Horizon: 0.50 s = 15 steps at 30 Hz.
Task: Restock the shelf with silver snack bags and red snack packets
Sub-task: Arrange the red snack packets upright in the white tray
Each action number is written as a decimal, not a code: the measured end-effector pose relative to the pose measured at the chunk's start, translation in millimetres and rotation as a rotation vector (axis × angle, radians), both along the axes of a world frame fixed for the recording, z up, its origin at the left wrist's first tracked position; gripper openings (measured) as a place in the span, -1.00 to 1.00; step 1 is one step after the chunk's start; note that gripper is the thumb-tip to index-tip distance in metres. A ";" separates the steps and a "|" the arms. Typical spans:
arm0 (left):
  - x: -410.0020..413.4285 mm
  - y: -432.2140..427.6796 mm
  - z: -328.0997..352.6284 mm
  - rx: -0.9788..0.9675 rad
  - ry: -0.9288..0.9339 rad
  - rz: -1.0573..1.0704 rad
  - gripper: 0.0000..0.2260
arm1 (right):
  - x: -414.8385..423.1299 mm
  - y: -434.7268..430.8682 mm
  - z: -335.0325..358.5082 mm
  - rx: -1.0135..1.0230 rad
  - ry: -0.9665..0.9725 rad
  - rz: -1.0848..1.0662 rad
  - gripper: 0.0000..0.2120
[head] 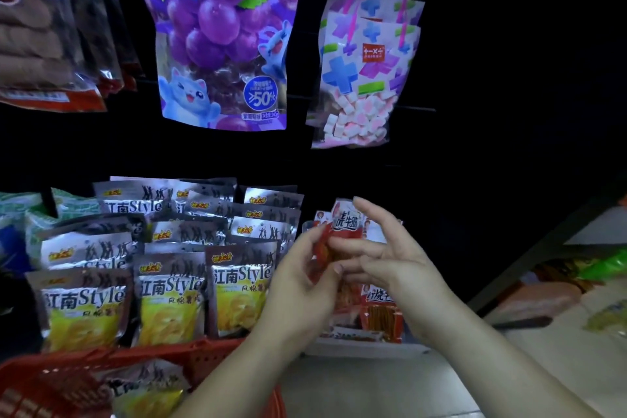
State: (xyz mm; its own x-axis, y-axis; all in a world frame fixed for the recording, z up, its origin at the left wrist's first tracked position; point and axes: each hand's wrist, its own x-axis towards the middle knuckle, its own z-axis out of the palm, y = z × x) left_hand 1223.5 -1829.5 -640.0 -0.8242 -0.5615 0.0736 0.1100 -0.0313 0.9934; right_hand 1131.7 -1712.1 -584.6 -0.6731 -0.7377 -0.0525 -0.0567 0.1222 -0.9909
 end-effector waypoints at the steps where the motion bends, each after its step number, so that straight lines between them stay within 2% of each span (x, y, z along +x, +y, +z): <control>1: 0.2 -4.3 -2.9 -0.025 -0.017 -0.004 -0.59 | -1.8 0.0 -1.7 0.000 0.057 -0.036 -0.35; 3: 1.6 -10.8 -5.5 -0.052 -0.039 -0.032 -0.67 | -9.1 3.1 -5.2 0.106 0.388 -0.157 -0.34; 4: 1.4 -13.2 -6.7 -0.053 -0.039 -0.034 -0.69 | -14.9 4.8 -6.4 0.182 0.529 -0.168 -0.28; 5: 1.4 -14.3 -6.8 -0.059 -0.040 -0.044 -0.70 | -21.3 5.3 -7.8 0.238 0.594 -0.147 -0.20; 7: -0.3 -15.3 -7.1 -0.071 -0.035 -0.082 -0.71 | -32.7 3.5 -11.0 0.281 0.541 -0.082 -0.22; 8: -2.5 -16.6 -7.8 -0.066 -0.032 -0.095 -0.72 | -39.6 0.6 -13.9 0.276 0.511 -0.061 -0.35; 10: -10.3 -23.7 -19.1 -0.067 -0.068 -0.063 -0.72 | -57.7 -9.3 -22.2 0.307 0.535 -0.077 -0.80; 11: -14.6 -28.1 -28.7 -0.071 -0.099 -0.037 -0.72 | -66.2 -12.0 -27.6 0.341 0.585 -0.106 -0.91; 13: -24.4 -37.2 -49.8 -0.134 -0.193 0.010 -0.70 | -84.1 -15.9 -44.9 0.404 0.671 -0.128 -0.83; 15: -34.1 -43.5 -68.9 -0.179 -0.289 0.007 -0.69 | -95.1 -18.0 -63.7 0.477 0.617 -0.091 -0.82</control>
State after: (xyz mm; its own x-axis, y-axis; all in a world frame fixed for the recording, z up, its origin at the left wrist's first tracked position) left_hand 1189.3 -1873.0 -708.9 -0.8214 -0.5667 -0.0642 -0.1772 0.1466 0.9732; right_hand 1036.6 -1730.1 -648.3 -0.7401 -0.6704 0.0535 -0.5496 0.5570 -0.6226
